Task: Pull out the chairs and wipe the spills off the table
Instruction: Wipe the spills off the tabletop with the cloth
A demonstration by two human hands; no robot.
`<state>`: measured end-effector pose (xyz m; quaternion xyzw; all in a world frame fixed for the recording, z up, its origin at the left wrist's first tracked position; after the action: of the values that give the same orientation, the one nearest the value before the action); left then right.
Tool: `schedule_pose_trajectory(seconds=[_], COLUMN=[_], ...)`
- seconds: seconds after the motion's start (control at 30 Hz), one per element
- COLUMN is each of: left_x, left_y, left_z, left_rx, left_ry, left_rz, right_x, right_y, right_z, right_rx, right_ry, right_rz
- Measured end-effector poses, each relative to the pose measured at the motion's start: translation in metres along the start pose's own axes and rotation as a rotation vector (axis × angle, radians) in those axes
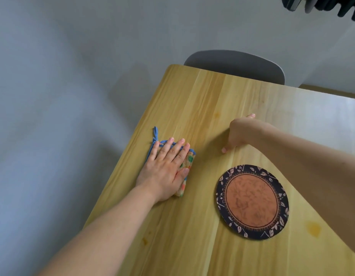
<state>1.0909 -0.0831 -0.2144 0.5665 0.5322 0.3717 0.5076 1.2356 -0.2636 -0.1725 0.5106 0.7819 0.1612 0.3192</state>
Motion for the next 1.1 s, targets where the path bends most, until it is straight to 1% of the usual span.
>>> schedule_pose_trajectory(seconds=[0.03,0.07,0.13,0.17,0.2,0.27,0.33,0.37,0.57,0.8,0.97,1.1], left_x=[0.001,0.002,0.004,0.004,0.004,0.002,0.001,0.001,0.003,0.001,0.002,-0.001], left_y=[0.0,0.0,0.0,0.001,0.001,0.002,0.003,0.003,0.0,0.0,-0.004,-0.011], left_z=[0.0,0.0,0.0,0.001,0.001,-0.001,-0.001,-0.001,-0.001,-0.006,-0.022,-0.05], left_rx=[-0.004,-0.006,-0.006,-0.008,-0.008,-0.006,-0.013,-0.016,-0.021,-0.022,-0.028,-0.028], left_ry=[0.006,0.011,0.014,0.019,0.025,0.03,0.025,0.02,0.008,-0.003,-0.01,-0.014], left_rz=[-0.001,0.004,-0.005,-0.007,-0.013,-0.015,-0.003,-0.008,-0.022,-0.03,-0.038,-0.051], right_x=[0.002,0.005,0.02,0.031,0.043,0.066,0.078,0.08,0.078,0.09,0.094,0.092], right_y=[0.0,-0.001,-0.013,-0.021,-0.034,-0.063,-0.085,-0.09,-0.096,-0.088,-0.087,-0.087], right_z=[-0.007,-0.016,-0.048,-0.066,-0.082,-0.105,-0.11,-0.11,-0.109,-0.109,-0.103,-0.109], right_rx=[-0.044,-0.127,-0.287,-0.331,-0.326,-0.246,-0.178,-0.17,-0.209,-0.163,-0.146,-0.158], right_ry=[0.001,0.025,0.12,0.173,0.219,0.262,0.25,0.243,0.274,0.218,0.165,0.16], right_rz=[-0.016,-0.028,-0.067,-0.099,-0.116,-0.153,-0.188,-0.181,-0.061,-0.191,-0.216,-0.194])
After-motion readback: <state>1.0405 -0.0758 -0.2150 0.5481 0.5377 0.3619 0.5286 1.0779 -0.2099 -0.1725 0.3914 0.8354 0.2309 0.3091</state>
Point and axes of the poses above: each hand's wrist, its own z-axis towards the middle knuckle, its own y-axis out of the back of the hand, x = y × z, the point moved 5 cm from there along z, towards the middle knuckle, and after that the axes turned 6 degrees about -z, right-handed, at the moved point
